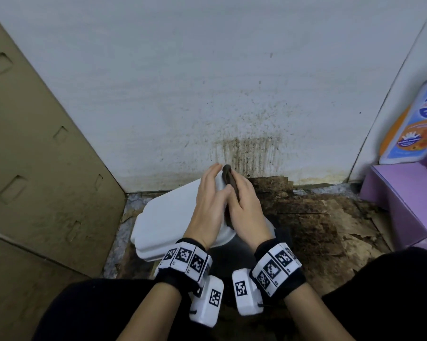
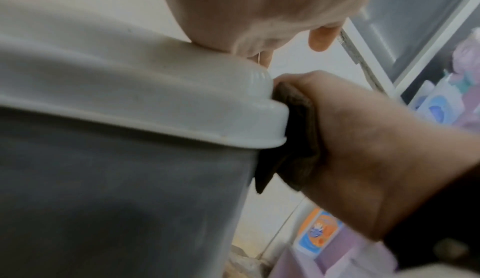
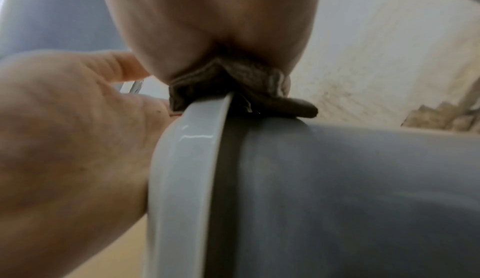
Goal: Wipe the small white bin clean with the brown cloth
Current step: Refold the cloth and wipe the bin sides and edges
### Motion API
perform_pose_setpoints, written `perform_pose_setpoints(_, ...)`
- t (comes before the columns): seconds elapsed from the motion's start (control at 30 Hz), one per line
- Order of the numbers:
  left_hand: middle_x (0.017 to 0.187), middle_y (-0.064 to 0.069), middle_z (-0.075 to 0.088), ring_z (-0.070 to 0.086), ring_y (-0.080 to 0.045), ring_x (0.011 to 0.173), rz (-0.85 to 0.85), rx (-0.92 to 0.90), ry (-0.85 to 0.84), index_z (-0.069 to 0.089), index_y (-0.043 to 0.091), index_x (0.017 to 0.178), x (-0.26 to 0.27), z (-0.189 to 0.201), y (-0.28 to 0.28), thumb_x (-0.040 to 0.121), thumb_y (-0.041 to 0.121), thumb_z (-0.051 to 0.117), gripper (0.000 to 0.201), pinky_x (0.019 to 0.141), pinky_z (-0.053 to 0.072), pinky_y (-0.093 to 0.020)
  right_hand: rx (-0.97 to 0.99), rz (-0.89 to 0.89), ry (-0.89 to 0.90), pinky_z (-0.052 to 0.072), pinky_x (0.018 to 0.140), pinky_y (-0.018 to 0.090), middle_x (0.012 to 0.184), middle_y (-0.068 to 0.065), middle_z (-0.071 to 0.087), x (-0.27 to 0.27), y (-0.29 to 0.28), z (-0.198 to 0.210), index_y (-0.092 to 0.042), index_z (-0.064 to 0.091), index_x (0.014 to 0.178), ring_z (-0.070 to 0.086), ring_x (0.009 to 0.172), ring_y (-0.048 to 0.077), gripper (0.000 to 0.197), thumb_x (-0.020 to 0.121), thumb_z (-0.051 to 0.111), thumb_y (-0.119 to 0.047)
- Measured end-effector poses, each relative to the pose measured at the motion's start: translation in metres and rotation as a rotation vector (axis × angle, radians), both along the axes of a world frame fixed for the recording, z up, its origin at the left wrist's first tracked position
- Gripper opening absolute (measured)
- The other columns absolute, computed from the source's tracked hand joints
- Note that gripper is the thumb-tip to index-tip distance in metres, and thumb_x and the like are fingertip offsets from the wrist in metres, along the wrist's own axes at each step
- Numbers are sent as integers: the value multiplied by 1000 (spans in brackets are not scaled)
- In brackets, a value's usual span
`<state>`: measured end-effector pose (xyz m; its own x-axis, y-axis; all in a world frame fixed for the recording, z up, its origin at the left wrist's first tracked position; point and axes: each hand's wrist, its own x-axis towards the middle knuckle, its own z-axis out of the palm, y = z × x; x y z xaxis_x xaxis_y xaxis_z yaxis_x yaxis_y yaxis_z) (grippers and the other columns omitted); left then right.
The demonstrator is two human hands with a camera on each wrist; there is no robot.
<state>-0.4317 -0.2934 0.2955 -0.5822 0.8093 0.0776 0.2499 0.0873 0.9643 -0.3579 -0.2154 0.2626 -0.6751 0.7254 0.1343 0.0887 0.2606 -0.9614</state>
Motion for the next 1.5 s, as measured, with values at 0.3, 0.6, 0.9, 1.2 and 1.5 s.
perform_pose_setpoints(0.3, 140, 30, 44, 34, 26, 123, 50, 25, 129, 44, 38, 138, 6, -1, -2, 103, 17, 48, 41, 103, 28, -2, 32, -98, -182, 43, 108, 42, 148, 1, 44, 36, 39, -13, -36, 28, 156, 49, 127, 15, 53, 104, 36, -46)
perform_pose_setpoints(0.6, 140, -11, 48, 42, -29, 132, 393, -415, 474, 47, 9, 137, -36, -31, -37, 99, 23, 49, 41, 111, 31, -47, 14, -156, -391, 32, 97, 34, 146, 6, 42, 79, 56, -4, -39, 19, 158, 32, 141, 22, 57, 104, 29, -56)
perform_pose_setpoints(0.9, 150, -23, 24, 32, -44, 135, 454, -774, 176, 25, 5, 147, -26, -43, -53, 97, 56, 47, 75, 109, 32, -51, 55, -217, -552, 30, 113, 45, 153, 17, 39, 113, 79, -23, -29, 19, 159, 30, 144, 31, 66, 102, 34, -58)
perform_pose_setpoints(1.2, 150, -7, 39, 47, -31, 129, 340, -603, -208, 6, 14, 155, -12, -61, -46, 65, 87, 60, 128, 96, 49, -42, 38, -228, -611, 37, 110, 47, 149, 16, 47, 131, 96, -36, -27, 20, 159, 42, 137, 34, 68, 101, 33, -60)
perform_pose_setpoints(1.5, 144, -4, 37, 50, -24, 112, 336, -425, -329, 1, 21, 153, -8, -72, -42, 76, 37, 84, 114, 56, 54, -26, -89, -217, -494, 33, 112, 42, 155, 9, 40, 134, 94, -30, -28, 19, 159, 38, 142, 29, 75, 97, 45, -62)
